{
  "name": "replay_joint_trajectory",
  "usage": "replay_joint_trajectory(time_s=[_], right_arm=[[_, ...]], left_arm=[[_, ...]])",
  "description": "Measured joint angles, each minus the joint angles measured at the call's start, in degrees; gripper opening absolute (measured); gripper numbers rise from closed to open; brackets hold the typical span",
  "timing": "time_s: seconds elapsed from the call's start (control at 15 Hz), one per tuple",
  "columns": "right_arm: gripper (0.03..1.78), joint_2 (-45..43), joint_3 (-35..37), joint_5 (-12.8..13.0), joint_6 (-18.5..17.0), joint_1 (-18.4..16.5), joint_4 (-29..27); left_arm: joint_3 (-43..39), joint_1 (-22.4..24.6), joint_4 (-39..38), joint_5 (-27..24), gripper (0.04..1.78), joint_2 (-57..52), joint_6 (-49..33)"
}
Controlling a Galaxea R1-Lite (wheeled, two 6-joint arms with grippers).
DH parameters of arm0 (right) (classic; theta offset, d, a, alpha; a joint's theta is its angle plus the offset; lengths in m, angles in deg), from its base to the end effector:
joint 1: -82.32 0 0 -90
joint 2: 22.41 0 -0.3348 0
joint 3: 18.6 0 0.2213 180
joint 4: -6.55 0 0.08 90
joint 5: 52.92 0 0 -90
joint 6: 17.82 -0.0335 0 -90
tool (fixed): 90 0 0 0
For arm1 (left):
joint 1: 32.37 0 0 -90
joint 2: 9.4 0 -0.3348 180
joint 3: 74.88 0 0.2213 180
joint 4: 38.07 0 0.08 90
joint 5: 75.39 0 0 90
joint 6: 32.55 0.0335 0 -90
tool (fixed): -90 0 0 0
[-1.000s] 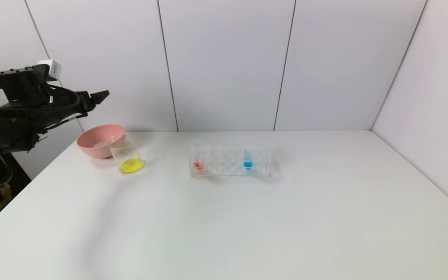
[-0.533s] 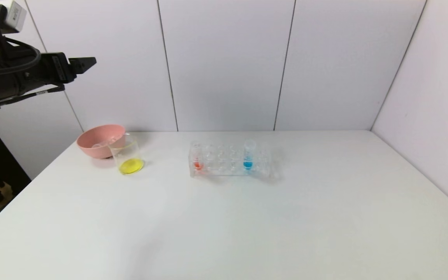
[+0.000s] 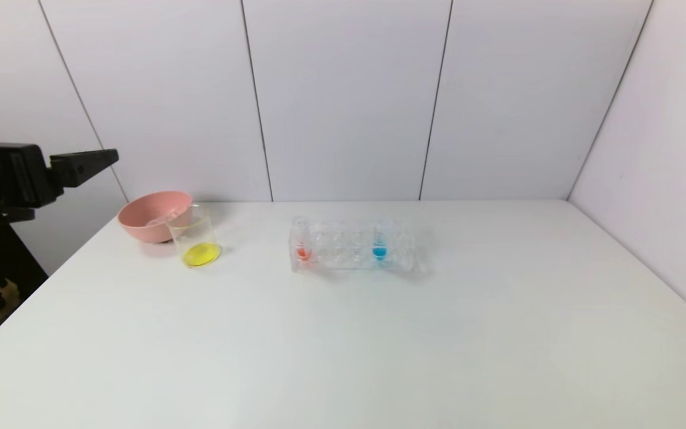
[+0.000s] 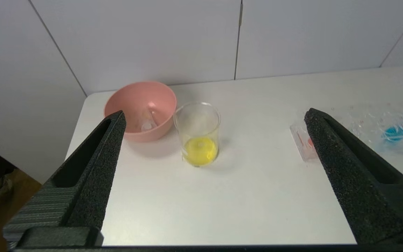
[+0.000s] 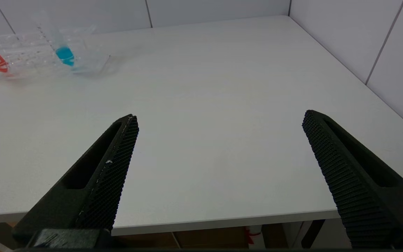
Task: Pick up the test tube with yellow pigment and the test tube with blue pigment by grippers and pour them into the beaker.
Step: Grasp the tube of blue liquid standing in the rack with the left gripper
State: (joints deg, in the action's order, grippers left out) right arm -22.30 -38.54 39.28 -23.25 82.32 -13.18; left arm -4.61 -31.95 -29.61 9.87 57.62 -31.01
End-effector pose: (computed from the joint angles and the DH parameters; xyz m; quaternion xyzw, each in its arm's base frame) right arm -0.0131 -0.0013 0.0759 0.0474 -0.0018 -0.0191 0.9987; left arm 0.2032 -0.0013 0.3105 0.0114 0.0449 -0.0383 0.9982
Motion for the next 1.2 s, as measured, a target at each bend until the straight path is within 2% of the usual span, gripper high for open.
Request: replay_joint_trajectory(time_s=[0.2, 0.47, 0.6, 0.8, 1.2], right_arm=[[1.71, 0.0, 0.0, 0.0, 0.0, 0.0, 0.0], [1.71, 0.0, 0.0, 0.0, 0.0, 0.0, 0.0], [1.71, 0.0, 0.0, 0.0, 0.0, 0.0, 0.0], [1.71, 0.0, 0.0, 0.0, 0.0, 0.0, 0.0], [1.71, 0.0, 0.0, 0.0, 0.0, 0.0, 0.0]], left_arm=[[-6.1, -0.2, 5.2, -0.2, 1.78, -7.7, 0.0], [-12.5, -0.6, 5.6, -0.8, 1.78, -13.6, -0.2], [-15.4, -3.2, 3.7, -1.3, 1.78, -15.2, -1.2], [-16.4, -8.0, 0.3, -1.2, 1.78, -16.5, -9.1], [-16.2, -16.0, -1.0, -0.2, 1.78, -13.5, -10.2]])
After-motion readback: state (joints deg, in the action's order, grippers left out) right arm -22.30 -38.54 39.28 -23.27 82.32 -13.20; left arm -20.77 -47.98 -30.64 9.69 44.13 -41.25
